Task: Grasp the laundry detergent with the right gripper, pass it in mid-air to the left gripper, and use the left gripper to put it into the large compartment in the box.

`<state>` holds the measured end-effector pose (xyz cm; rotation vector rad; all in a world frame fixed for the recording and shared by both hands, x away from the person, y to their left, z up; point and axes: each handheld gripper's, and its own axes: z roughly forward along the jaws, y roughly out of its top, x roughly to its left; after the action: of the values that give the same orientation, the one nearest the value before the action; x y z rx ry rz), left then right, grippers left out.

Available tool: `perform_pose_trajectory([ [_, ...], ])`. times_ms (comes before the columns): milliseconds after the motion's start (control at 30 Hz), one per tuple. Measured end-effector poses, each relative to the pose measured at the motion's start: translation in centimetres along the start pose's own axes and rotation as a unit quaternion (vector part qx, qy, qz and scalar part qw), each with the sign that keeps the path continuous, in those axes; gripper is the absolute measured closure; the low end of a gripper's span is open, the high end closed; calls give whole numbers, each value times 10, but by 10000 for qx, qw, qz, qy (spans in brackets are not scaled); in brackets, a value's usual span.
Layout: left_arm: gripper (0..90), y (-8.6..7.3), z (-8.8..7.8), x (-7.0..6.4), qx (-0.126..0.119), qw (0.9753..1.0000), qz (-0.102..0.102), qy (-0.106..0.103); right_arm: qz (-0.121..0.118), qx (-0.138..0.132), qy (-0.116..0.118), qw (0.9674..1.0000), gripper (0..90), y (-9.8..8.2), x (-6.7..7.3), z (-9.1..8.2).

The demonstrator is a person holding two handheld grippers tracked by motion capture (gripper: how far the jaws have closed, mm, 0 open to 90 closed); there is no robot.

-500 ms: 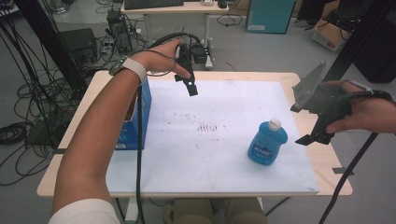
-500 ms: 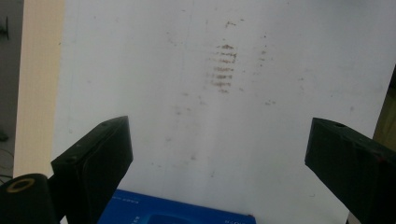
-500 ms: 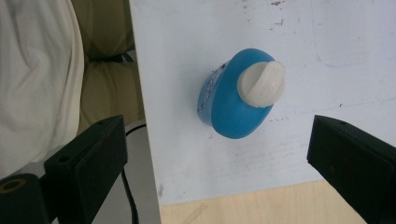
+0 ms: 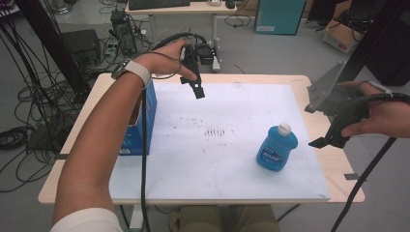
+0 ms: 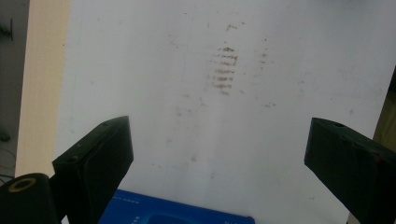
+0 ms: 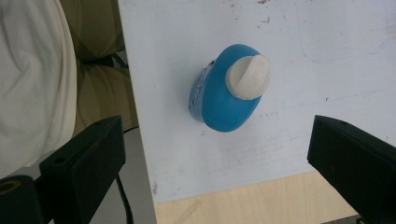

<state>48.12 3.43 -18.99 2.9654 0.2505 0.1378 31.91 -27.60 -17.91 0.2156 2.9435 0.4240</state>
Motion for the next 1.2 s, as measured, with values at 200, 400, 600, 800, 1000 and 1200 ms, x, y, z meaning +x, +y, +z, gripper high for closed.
perform_pose_trajectory([
  [200, 84, 1, 0, -1, 1, 10000, 52, 28, 12, 20, -15, 10000, 43, -1, 2, -1],
  [400, 84, 1, -1, -2, -13, 10000, 44, 17, 58, 40, -41, 10000, 44, -1, 5, -2],
  [600, 84, 2, -1, -3, -39, 10000, 48, 43, 71, 30, -78, 9999, 52, -3, 5, -3],
  [800, 85, 1, 0, -3, -50, 10000, 40, 47, 121, 25, -108, 9999, 52, -5, 3, -4],
  [1000, 86, 0, 0, -2, -68, 9999, 32, 68, 205, -2, -62, 9998, 61, -5, 2, -3],
  [1200, 87, -1, -1, -2, -66, 9999, 48, 71, 327, 5, -65, 9994, 60, -6, 2, -4],
])
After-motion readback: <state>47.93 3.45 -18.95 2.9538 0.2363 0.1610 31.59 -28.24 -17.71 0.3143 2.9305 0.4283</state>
